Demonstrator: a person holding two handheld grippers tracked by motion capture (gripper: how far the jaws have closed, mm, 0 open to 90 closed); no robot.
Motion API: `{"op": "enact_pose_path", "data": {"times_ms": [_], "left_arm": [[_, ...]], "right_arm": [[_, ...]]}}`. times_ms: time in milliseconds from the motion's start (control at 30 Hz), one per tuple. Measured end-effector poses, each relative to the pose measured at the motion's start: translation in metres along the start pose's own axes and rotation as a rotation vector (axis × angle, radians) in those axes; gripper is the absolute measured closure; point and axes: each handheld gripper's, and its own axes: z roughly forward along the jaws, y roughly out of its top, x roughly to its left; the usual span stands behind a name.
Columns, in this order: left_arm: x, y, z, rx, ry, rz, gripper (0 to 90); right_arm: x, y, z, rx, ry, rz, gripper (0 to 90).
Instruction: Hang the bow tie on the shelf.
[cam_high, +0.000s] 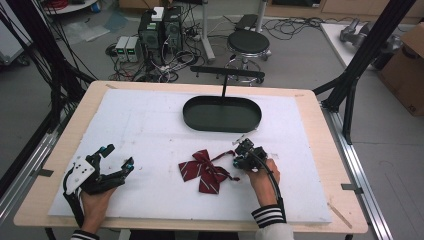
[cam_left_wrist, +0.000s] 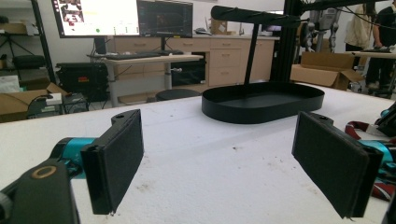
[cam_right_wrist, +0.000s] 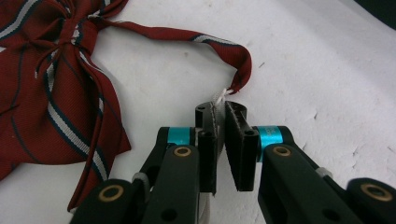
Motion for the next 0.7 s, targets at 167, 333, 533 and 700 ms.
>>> {"op": "enact_pose_path", "data": {"times_ms": [167,333,533,700], "left_arm": [[0.000,0.000,0.000,0.001,0.000,0.000,17.0],[0.000,0.000,0.000,0.002,0.000,0.001,17.0],[0.000,0.000,0.000,0.001,0.000,0.002,17.1],[0.000,0.000,0.000,0.000,0.001,0.001,17.0]], "right_arm": [[0.000,-0.001,0.000,-0.019,0.002,0.007,83.8],[-0.001,-0.004,0.000,-0.036,0.011,0.021,84.2],[-0.002,-0.006,-0.006,-0.091,0.029,0.040,84.8],[-0.003,-0.006,-0.016,-0.170,0.039,0.038,84.8]]}}
